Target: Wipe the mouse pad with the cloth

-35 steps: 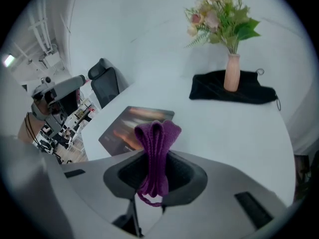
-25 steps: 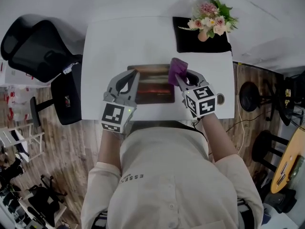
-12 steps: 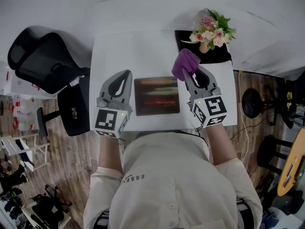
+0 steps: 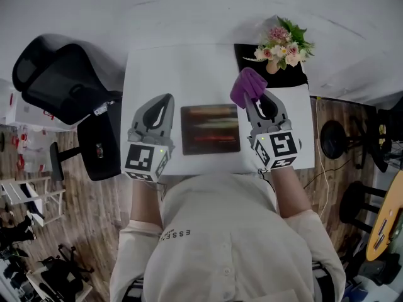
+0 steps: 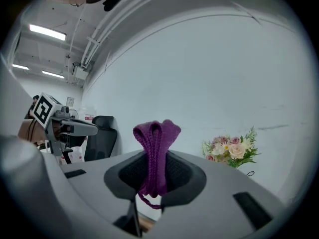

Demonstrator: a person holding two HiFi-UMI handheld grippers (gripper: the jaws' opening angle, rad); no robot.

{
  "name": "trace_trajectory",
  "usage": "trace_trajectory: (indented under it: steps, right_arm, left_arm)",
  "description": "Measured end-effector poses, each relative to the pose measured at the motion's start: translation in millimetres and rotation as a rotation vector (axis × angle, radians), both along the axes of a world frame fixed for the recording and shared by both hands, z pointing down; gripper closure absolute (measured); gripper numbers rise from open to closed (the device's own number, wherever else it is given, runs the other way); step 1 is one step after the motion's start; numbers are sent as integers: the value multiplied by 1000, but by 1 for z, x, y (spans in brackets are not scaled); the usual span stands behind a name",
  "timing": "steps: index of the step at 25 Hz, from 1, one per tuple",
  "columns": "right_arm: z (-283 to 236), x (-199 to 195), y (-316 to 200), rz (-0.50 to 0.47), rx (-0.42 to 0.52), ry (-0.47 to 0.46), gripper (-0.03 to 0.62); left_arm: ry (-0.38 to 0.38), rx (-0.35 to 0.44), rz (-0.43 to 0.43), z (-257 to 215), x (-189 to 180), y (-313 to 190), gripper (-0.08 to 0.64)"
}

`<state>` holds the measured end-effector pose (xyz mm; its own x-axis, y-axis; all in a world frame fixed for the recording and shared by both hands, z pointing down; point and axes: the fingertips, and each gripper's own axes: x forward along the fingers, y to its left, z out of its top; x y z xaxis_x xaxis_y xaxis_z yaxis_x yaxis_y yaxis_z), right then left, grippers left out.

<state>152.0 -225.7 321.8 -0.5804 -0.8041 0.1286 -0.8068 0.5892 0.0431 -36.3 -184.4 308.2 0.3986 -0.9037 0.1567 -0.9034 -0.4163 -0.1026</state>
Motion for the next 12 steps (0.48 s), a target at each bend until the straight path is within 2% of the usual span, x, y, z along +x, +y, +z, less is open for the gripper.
trace_trajectory:
  steps: [5, 12]
  right_arm:
    - [10, -10, 5, -36, -13, 38, 505]
    - [12, -16, 12, -41, -13, 40, 505]
  left_arm:
    - [-3, -8, 7, 4, 2, 0, 558]
    - [-4, -6, 19, 4, 5, 5, 558]
